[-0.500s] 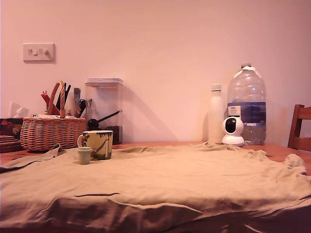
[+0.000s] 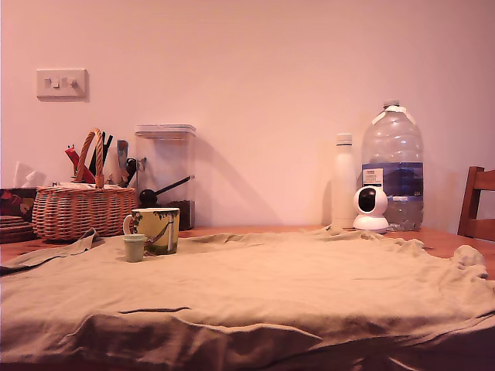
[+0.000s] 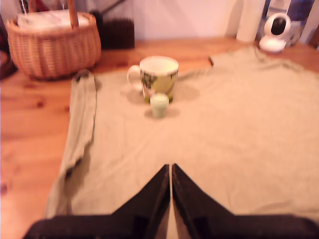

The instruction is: Pick up the coffee capsules on the table and drop them inside the coffee cup

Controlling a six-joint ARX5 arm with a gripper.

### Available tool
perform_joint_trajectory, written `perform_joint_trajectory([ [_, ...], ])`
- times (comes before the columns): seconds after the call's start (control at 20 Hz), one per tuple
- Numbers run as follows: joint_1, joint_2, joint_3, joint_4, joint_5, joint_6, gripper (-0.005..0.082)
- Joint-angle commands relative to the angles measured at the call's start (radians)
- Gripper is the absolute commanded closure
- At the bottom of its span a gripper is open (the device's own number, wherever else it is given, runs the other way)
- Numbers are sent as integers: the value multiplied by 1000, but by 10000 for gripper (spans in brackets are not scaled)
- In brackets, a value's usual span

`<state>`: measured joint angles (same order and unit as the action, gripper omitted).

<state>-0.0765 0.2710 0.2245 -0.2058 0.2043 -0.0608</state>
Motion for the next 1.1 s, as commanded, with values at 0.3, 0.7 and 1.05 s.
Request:
perform_joint_trajectory([
  [0.3,2,20,-11,168,6,-40,777],
  [0.7,2,224,-11,335,28,-71,133],
  [1.05,-32,418,-11,514,58,-58,133],
])
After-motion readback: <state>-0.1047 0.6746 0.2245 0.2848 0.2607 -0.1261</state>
